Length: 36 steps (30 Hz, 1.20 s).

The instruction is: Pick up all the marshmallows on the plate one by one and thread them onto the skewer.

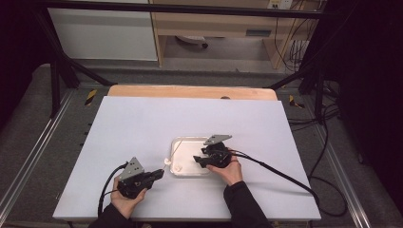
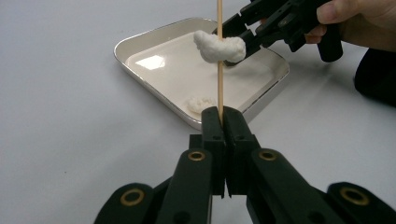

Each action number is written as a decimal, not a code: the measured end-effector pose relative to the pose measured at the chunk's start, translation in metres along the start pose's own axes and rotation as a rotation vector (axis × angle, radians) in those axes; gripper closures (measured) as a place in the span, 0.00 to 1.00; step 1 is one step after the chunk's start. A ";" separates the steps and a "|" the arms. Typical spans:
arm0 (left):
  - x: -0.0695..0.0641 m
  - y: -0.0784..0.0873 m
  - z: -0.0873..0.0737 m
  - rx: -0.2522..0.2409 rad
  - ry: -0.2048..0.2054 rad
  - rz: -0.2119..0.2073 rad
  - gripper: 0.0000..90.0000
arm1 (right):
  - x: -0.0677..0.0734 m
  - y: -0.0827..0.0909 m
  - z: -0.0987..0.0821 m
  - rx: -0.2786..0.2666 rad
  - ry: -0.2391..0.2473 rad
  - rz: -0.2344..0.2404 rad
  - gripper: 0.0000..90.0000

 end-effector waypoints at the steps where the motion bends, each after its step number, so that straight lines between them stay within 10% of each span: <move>1: 0.000 0.000 0.000 0.000 0.000 0.000 0.99 | 0.000 0.000 -0.001 0.000 0.005 0.002 0.62; 18: -0.001 0.000 0.000 -0.004 -0.004 -0.003 0.99 | -0.004 0.005 -0.006 -0.038 -0.033 0.014 0.82; 36: -0.003 -0.001 0.001 -0.001 -0.010 -0.010 0.99 | -0.020 0.077 0.025 -0.259 -0.161 0.131 0.83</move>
Point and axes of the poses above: each handheld gripper's, and its own axes: y roughly backward along the jaws, z roughly out of its top, x roughly to its left, the point moved 2 cm from there along -y, roughly forward along the jaws, and after that the axes turned 14 degrees about -z, right-handed, at the moved point
